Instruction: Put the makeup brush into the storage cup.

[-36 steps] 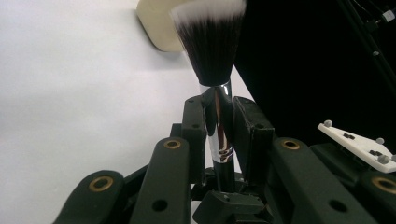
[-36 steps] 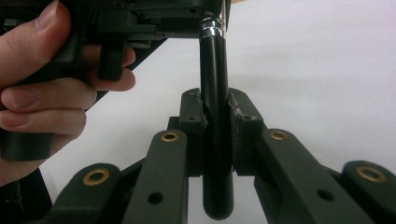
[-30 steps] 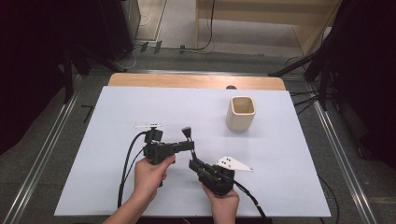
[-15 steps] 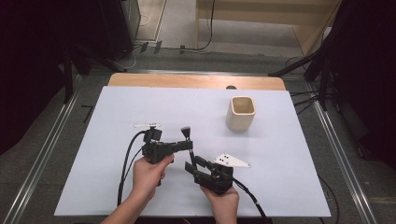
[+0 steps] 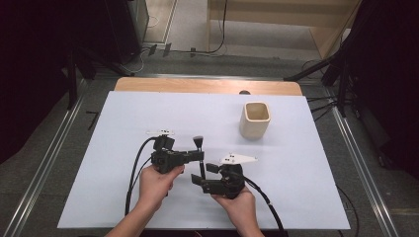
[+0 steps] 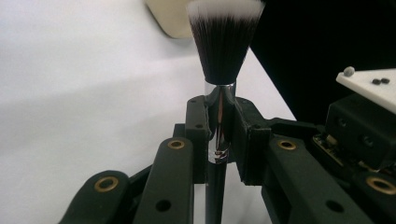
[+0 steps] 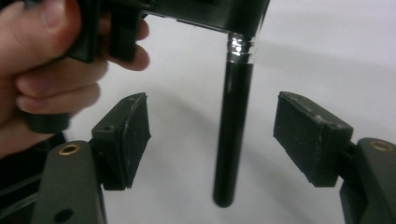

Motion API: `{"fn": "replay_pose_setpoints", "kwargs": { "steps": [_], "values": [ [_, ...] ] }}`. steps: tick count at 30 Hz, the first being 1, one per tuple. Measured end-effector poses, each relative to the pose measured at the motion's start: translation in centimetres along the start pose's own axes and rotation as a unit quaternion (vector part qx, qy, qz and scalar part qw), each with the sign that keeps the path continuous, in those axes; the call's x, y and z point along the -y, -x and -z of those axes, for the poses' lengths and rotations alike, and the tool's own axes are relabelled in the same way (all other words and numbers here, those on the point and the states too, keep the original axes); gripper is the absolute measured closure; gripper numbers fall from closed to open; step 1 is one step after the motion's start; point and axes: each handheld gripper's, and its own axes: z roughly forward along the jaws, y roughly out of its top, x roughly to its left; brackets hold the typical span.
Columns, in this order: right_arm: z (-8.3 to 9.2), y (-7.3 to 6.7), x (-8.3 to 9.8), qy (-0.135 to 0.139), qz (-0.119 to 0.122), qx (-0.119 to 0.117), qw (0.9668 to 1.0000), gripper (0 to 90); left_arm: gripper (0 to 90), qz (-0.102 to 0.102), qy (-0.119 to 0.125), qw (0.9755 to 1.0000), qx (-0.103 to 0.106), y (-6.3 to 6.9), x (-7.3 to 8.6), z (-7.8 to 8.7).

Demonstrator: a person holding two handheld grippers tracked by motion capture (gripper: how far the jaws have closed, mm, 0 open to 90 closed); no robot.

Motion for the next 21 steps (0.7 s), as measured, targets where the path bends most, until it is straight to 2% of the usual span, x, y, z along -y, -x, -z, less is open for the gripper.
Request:
{"fn": "replay_pose_setpoints", "kwargs": {
  "steps": [3, 10, 13, 18, 21],
  "values": [
    [0.1, 0.0, -0.3, -0.008, -0.006, -0.007, 0.9999, 27.5, 78.4, 0.0, -0.004, 1.0, -0.003, -0.1, 0.0, 0.0],
    [0.8, 0.7, -1.1, -0.038, 0.006, -0.01, 0.9992, 26.6, 78.3, -0.002, -0.019, 0.9998, -0.006, -0.3, 0.0, -0.3],
    [1.0, 1.1, -0.9, -0.054, 0.022, -0.007, 0.9983, 26.6, 78.3, -0.013, -0.032, 0.9994, -0.007, -0.4, 0.0, -0.5],
    [1.4, 1.6, -0.8, -0.064, 0.044, -0.026, 0.9966, 26.7, 78.3, -0.016, -0.044, 0.9989, -0.005, -0.8, 0.0, -0.7],
    [1.7, 2.0, -0.9, -0.069, 0.073, -0.034, 0.9943, 27.0, 78.3, -0.02, -0.051, 0.9985, -0.007, -1.0, 0.0, -0.6]
  ]
}}
